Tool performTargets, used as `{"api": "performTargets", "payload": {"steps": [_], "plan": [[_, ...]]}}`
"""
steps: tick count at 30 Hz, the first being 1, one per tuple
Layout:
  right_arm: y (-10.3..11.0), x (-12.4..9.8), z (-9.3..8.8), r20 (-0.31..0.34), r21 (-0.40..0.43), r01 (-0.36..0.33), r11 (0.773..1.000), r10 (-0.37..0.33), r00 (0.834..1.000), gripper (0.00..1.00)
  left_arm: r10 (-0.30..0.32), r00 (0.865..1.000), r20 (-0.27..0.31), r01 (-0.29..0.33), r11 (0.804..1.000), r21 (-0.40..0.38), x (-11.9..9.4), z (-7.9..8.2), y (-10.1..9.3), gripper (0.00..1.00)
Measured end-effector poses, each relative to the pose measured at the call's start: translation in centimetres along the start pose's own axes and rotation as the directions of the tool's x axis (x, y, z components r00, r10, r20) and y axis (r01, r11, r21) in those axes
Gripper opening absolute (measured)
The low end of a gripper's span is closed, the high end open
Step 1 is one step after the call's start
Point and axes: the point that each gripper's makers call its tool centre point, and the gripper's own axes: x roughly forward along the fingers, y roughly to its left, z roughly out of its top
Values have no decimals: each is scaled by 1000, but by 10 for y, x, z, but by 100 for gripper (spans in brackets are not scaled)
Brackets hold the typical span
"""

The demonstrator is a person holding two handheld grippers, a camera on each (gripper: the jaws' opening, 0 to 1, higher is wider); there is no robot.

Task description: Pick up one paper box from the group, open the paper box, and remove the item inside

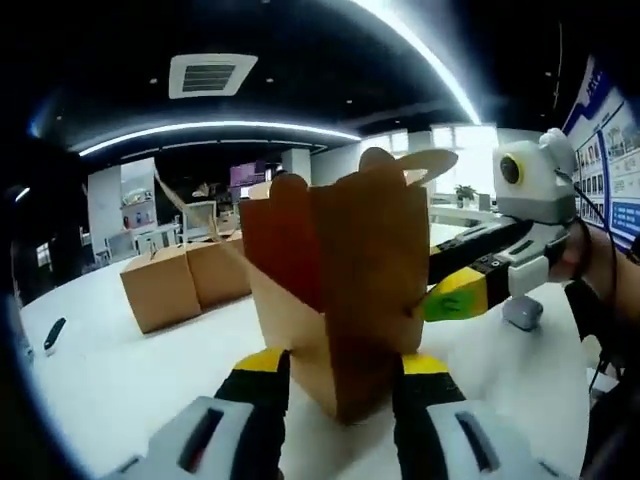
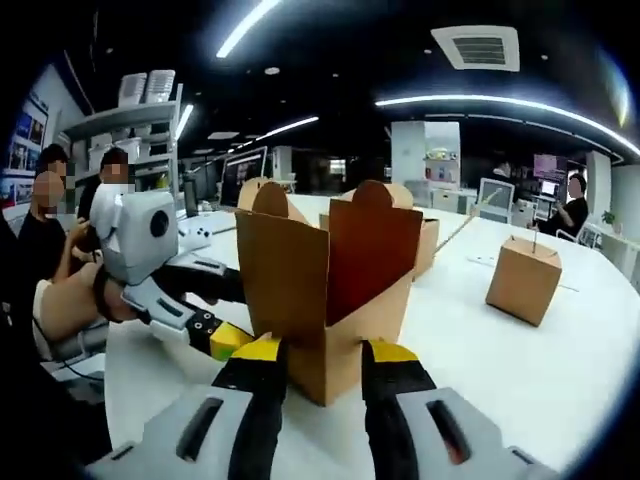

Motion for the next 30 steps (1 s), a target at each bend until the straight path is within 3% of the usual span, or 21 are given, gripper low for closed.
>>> {"api": "performTargets", "payload": {"steps": [12, 24, 27, 30], "plan": [[-15, 20, 7, -12, -20, -11, 1000, 11, 1000, 31, 23, 999, -25, -23, 1000, 10, 18, 2, 20, 42], [-25, 29, 7, -22, 6, -37, 999, 37, 999, 32, 21, 999, -36, -21, 1000, -2, 27, 4, 27, 45], [-17, 26, 5, -19, 27, -73, 997, 73, 997, 44, 18, 999, -49, -19, 1000, -9, 24, 0, 28, 47], [-16, 13, 0, -18, 43, -91, 995, 91, 996, 45, 22, 998, -53, -23, 1000, -18, 16, -2, 28, 52]]}}
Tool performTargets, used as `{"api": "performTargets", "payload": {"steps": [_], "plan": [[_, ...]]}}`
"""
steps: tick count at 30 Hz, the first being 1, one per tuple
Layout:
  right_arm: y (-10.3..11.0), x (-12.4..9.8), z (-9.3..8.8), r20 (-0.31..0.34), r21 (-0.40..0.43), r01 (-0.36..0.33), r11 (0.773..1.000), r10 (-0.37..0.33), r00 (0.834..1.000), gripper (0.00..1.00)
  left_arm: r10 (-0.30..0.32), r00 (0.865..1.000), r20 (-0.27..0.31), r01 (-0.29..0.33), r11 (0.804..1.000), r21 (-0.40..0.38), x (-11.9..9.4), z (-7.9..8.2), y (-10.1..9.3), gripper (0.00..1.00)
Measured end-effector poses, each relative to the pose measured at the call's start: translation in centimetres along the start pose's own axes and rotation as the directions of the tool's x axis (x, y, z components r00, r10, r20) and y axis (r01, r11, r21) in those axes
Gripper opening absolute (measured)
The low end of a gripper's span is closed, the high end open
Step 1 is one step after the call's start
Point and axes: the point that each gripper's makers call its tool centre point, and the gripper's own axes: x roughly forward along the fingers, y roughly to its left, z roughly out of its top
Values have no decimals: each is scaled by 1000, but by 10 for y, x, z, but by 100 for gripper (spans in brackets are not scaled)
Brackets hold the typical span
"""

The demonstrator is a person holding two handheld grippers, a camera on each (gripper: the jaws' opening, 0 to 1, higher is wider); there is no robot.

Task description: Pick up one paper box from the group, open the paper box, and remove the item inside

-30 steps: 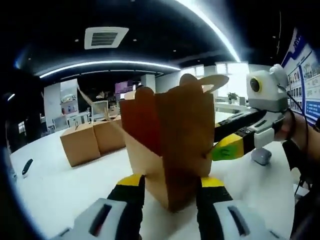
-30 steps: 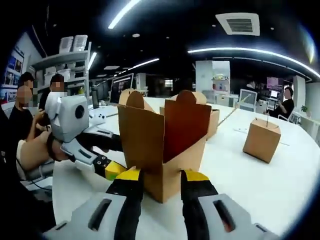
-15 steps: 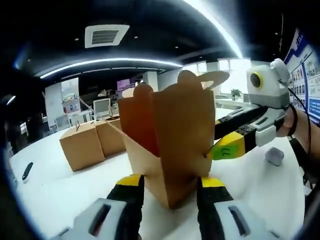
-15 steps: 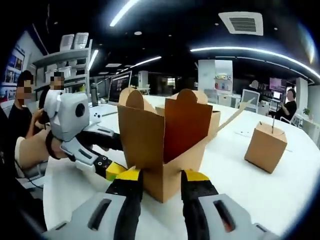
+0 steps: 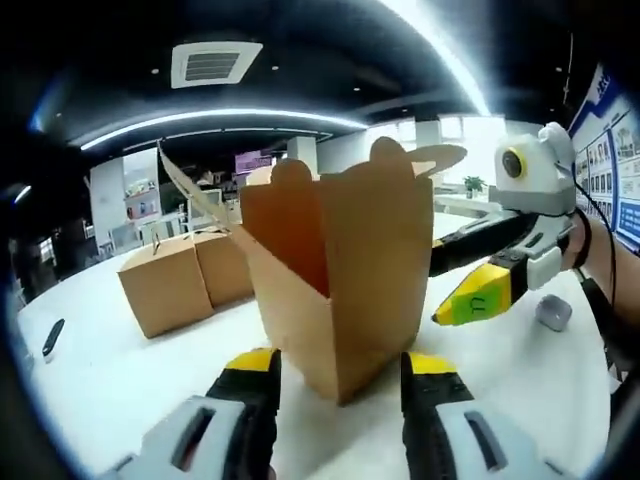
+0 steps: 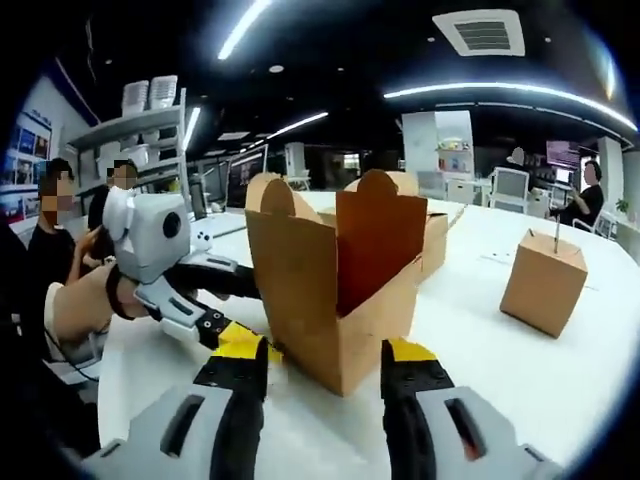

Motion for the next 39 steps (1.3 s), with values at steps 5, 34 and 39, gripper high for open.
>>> {"api": "performTargets", "payload": {"steps": [5, 34, 39], "plan": [[-7, -35, -6, 2, 14, 25, 1000, -25, 1000, 45, -1, 1000, 13, 1, 1000, -25, -22, -3, -3, 54], [29, -169, -103, -872, -447, -845, 294, 69, 485, 53, -87, 994, -62, 82, 993, -86, -115, -51, -54, 58], [35, -155, -99, -896, -426, -881, 205, 43, 443, 48, -83, 995, -64, 76, 993, -95, -119, -53, -59, 58]]}}
